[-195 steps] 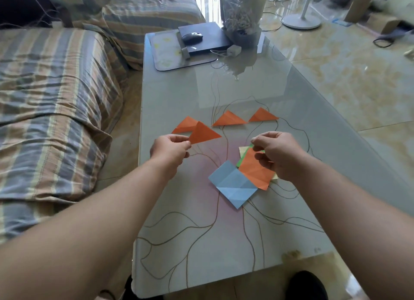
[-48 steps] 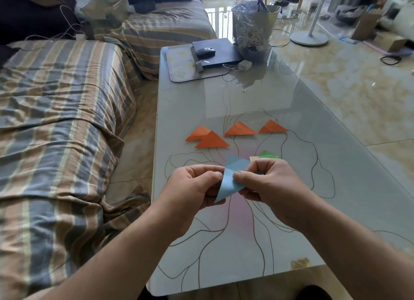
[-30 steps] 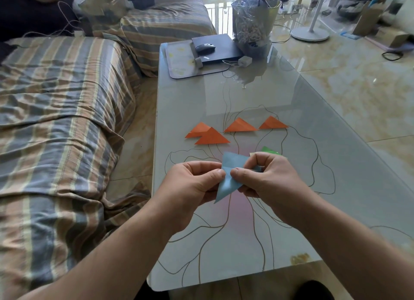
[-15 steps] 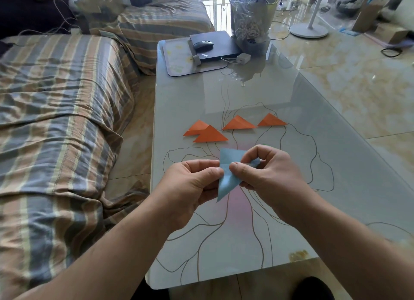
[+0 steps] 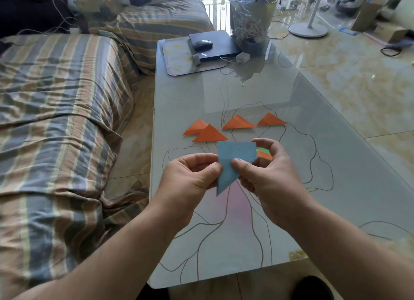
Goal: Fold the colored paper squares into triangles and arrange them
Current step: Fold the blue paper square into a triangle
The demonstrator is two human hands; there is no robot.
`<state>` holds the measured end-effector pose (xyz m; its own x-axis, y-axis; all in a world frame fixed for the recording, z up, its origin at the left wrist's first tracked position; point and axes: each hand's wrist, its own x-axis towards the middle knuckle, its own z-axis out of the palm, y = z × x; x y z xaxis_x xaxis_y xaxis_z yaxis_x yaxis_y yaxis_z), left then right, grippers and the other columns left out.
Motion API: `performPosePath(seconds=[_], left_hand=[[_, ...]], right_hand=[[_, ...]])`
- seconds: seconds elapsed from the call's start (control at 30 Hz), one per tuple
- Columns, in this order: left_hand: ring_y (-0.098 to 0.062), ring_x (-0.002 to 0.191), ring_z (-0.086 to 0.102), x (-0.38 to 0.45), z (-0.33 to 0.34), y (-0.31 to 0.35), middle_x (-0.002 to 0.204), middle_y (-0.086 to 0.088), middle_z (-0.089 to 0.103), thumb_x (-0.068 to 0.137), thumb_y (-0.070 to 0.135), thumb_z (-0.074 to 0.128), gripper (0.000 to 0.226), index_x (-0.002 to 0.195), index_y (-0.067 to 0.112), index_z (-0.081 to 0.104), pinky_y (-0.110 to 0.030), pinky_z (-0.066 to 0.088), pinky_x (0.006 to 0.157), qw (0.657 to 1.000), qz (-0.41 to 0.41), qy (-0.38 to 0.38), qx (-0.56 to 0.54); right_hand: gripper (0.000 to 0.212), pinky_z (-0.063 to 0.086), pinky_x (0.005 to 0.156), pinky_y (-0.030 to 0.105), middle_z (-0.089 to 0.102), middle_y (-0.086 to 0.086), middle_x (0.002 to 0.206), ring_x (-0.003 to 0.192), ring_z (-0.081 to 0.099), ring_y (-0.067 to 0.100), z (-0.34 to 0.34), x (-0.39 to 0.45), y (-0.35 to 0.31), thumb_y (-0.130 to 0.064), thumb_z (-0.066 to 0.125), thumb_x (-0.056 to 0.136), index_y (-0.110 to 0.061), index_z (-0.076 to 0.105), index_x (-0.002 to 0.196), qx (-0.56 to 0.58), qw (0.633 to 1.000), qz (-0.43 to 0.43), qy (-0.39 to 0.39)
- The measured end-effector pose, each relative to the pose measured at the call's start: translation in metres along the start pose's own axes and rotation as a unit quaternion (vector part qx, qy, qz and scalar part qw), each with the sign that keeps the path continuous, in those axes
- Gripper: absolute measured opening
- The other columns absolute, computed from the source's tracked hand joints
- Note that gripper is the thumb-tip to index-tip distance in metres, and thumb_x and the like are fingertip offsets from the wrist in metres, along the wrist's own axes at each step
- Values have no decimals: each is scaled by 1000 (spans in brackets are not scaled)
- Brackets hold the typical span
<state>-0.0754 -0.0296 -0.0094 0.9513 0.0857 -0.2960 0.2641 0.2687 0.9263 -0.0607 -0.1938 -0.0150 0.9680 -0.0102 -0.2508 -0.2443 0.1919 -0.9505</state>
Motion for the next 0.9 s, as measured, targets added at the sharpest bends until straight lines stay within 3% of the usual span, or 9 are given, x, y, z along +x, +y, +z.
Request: performPosePath(seconds=[0.1, 0.2, 0.4, 0.57, 0.73, 0.9], left_hand=[[-30, 93, 78, 1, 0, 0, 98, -16, 79, 89, 1, 72, 15, 104, 3, 73, -33, 63, 79, 1000, 6, 3, 9], [-29, 94, 78, 1, 0, 1, 98, -14, 80, 90, 1, 72, 15, 105, 4, 73, -34, 64, 80, 1000, 11, 4, 13], [-28, 93, 78, 2, -3, 1, 98, -13, 80, 91, 1, 71, 14, 104, 5, 73, -32, 64, 78, 1000, 3, 7, 21], [-29, 93, 78, 3, -3, 1, 101, -14, 79, 92, 1, 70, 17, 108, 4, 73, -32, 64, 76, 1000, -15, 16, 4], [-31, 94, 77, 4, -6, 0, 102, -17, 79, 91, 0, 71, 19, 110, 2, 72, -32, 63, 76, 1000, -21, 21, -5], [-31, 96, 77, 4, -4, -1, 102, -16, 79, 91, 1, 70, 18, 109, 3, 72, -32, 64, 77, 1000, -13, 13, -8]], right_hand=[[53, 59, 74, 32, 65, 32, 99, 86, 70, 26, 0, 1, -4, 1, 79, 85, -28, 55, 124, 46, 999, 15, -9], [51, 60, 73, 29, 61, 21, 99, 87, 68, 26, -1, 3, -7, 2, 76, 87, -25, 56, 124, 68, 997, 26, -18], [36, 60, 80, 38, 60, 12, 95, 88, 68, 27, -4, 5, -9, 2, 65, 97, -25, 62, 121, 42, 999, 24, -17], [30, 59, 75, 36, 65, 15, 100, 74, 66, 22, -2, 6, -8, -7, 65, 99, -24, 60, 123, 58, 998, 34, -8], [31, 59, 78, 41, 67, 6, 83, 71, 67, 22, -3, 9, -6, 1, 63, 98, -22, 61, 119, 63, 998, 21, 14], [29, 58, 73, 36, 69, 10, 96, 70, 64, 21, -1, 6, -8, -19, 69, 99, -25, 57, 124, 85, 995, 50, -2]])
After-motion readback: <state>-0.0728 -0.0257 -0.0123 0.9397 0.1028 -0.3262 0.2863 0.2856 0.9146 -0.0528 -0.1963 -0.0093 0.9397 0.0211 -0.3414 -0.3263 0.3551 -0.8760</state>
